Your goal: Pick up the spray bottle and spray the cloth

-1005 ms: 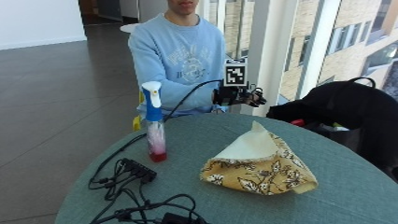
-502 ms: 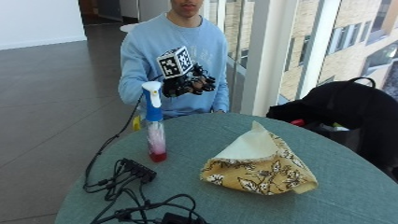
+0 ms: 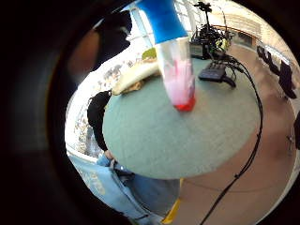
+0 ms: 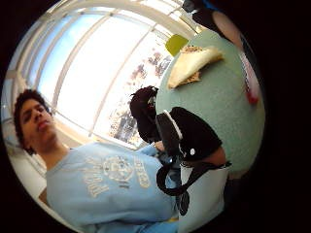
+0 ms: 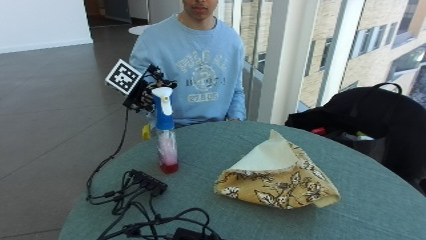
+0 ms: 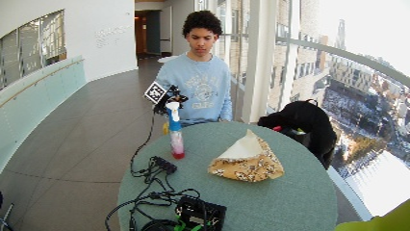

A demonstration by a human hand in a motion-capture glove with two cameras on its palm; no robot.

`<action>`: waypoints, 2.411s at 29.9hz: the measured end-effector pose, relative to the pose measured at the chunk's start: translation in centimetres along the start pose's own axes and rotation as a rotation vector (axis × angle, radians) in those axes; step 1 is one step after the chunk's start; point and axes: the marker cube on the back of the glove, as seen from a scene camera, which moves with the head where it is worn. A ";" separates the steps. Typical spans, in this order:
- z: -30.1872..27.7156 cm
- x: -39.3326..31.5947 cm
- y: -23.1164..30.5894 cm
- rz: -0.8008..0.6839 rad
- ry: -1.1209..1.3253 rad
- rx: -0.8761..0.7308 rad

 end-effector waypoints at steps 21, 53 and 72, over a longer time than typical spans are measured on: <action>1.5 10.0 -10.0 0.129 -0.310 0.111; 4.9 9.9 -14.3 0.088 -0.278 0.239; 5.2 0.5 -21.5 -0.015 -0.131 -0.142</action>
